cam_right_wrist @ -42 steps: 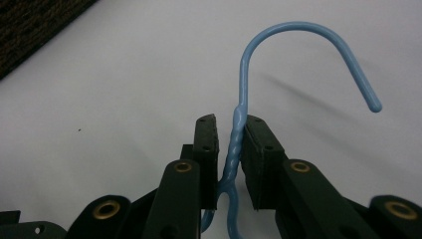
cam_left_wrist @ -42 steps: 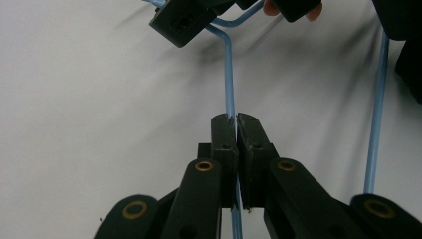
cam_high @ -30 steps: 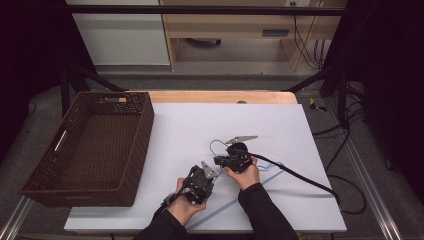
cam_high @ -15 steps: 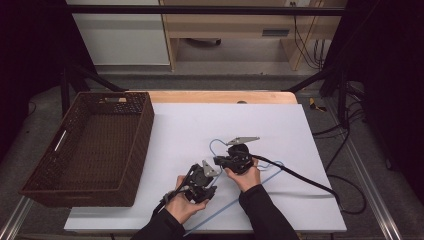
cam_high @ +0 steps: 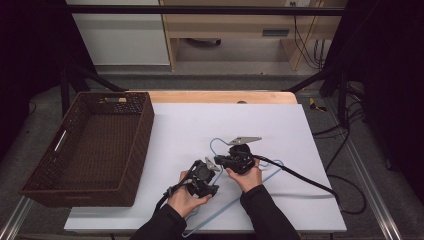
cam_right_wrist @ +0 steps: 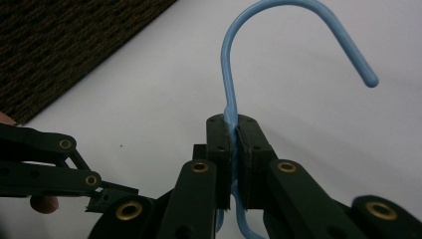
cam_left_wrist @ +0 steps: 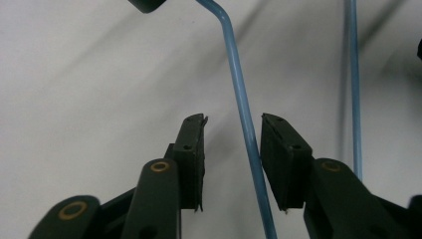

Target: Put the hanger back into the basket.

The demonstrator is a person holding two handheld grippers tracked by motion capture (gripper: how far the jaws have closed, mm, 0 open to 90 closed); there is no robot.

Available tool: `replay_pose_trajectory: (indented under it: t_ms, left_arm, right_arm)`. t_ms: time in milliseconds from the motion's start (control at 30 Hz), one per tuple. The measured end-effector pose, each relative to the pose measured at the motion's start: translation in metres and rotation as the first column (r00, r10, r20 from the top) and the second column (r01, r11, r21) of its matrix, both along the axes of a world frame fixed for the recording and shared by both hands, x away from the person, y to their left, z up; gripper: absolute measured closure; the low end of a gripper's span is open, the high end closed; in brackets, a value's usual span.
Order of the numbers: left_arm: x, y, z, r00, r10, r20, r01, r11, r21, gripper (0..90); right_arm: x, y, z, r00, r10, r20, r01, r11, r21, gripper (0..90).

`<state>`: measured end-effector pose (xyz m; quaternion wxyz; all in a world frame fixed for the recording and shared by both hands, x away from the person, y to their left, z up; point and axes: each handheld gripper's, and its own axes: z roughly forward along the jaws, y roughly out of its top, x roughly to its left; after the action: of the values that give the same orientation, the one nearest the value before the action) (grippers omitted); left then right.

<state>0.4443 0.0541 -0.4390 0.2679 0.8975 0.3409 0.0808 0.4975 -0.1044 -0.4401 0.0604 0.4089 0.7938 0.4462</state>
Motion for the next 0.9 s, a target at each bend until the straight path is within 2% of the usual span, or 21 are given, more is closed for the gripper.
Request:
replay_pose_trajectory:
  t_ms: [300,500,667,700,900]
  left_arm:
    - [0.0004,-0.0023,0.0021,0.9997,-0.005,-0.023,0.005,0.9994,-0.035,80.8]
    - [0.0003,-0.0026,0.0021,0.9995,0.023,-0.022,-0.024,0.9991,-0.036,83.4]
    - [0.0004,-0.0006,0.0024,0.9975,0.069,-0.016,-0.07,0.9968,-0.039,86.1]
    - [0.0004,-0.0001,0.0025,0.9965,0.081,-0.02,-0.082,0.9952,-0.053,86.4]
    - [-0.0024,-0.0001,0.0067,0.9953,0.096,-0.016,-0.097,0.993,-0.069,86.8]
  right_arm:
    - [-0.0014,-0.0004,0.0014,1.0,0.002,0.005,-0.003,1.0,0.004,85.9]
    - [-0.0014,-0.0013,0.0021,0.9999,0.005,0.015,-0.005,1.0,-0.002,85.8]
    - [-0.0023,-0.0025,0.0044,0.9998,-0.002,0.021,0.002,1.0,0.008,85.5]
    - [-0.003,-0.0028,0.0053,0.9998,-0.005,0.02,0.005,1.0,0.008,85.4]
    - [-0.0059,-0.0042,0.0088,0.9992,-0.011,0.038,0.01,0.9997,0.024,84.9]
